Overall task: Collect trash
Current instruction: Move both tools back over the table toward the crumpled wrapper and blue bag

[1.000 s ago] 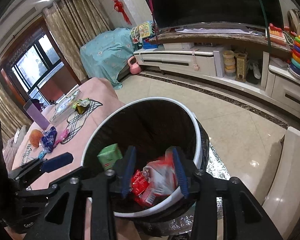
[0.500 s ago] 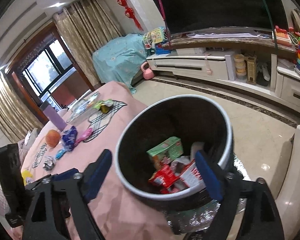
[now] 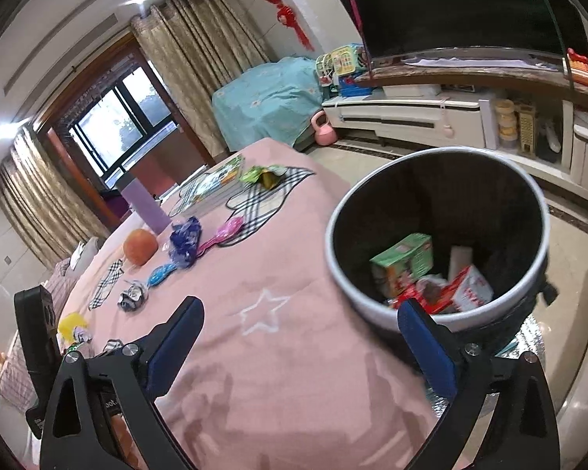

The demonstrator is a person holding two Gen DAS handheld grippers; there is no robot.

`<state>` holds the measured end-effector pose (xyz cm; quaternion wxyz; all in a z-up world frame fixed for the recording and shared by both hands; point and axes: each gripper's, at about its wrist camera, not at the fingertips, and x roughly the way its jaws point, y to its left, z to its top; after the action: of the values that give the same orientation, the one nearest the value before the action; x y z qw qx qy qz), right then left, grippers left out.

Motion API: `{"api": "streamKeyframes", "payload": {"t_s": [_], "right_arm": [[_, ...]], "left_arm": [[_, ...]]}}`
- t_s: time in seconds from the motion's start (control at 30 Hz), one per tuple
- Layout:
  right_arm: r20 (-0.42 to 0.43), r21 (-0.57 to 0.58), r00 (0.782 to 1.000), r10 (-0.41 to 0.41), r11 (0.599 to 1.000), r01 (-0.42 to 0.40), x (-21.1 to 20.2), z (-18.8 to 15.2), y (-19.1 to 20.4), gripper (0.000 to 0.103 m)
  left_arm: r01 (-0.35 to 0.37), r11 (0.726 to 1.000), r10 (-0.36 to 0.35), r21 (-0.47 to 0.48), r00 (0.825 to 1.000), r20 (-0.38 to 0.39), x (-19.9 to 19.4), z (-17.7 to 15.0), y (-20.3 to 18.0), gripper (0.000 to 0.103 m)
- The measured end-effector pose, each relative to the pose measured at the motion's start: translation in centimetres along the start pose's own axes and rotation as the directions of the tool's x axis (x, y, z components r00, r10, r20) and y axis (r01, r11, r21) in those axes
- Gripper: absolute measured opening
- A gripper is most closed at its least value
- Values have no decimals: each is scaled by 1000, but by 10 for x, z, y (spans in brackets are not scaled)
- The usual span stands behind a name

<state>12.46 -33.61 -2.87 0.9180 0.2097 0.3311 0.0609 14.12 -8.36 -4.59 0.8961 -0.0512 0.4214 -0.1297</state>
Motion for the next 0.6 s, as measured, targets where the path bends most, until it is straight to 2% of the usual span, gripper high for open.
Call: {"api": "streamKeyframes", "payload": {"t_s": [0.1,0.27,0.37,0.47,0.6], "right_arm": [[-20,-16,1000,19,1000,-19,8,-6,12,101],[-21,-51,999,31,998,-32,17,-16,34,102],[-16,-71,999,32,997,-33,24,-21,46,102],[-24,-69,998,64,995,-65,33,-23,56,102],[-20,-94,996,91,991,-92,41,-26,72,102]], "left_arm": [[-30,998,31,-48,999,24,-9,-4,23,91],[-85,994,89,-65,994,70,-21,-9,48,92],[-147,987,154,-70,981,122,-32,-15,60,92],[-167,981,181,-97,971,154,-38,-18,74,92],[-204,972,222,-120,963,156,-40,-21,93,92]]}}
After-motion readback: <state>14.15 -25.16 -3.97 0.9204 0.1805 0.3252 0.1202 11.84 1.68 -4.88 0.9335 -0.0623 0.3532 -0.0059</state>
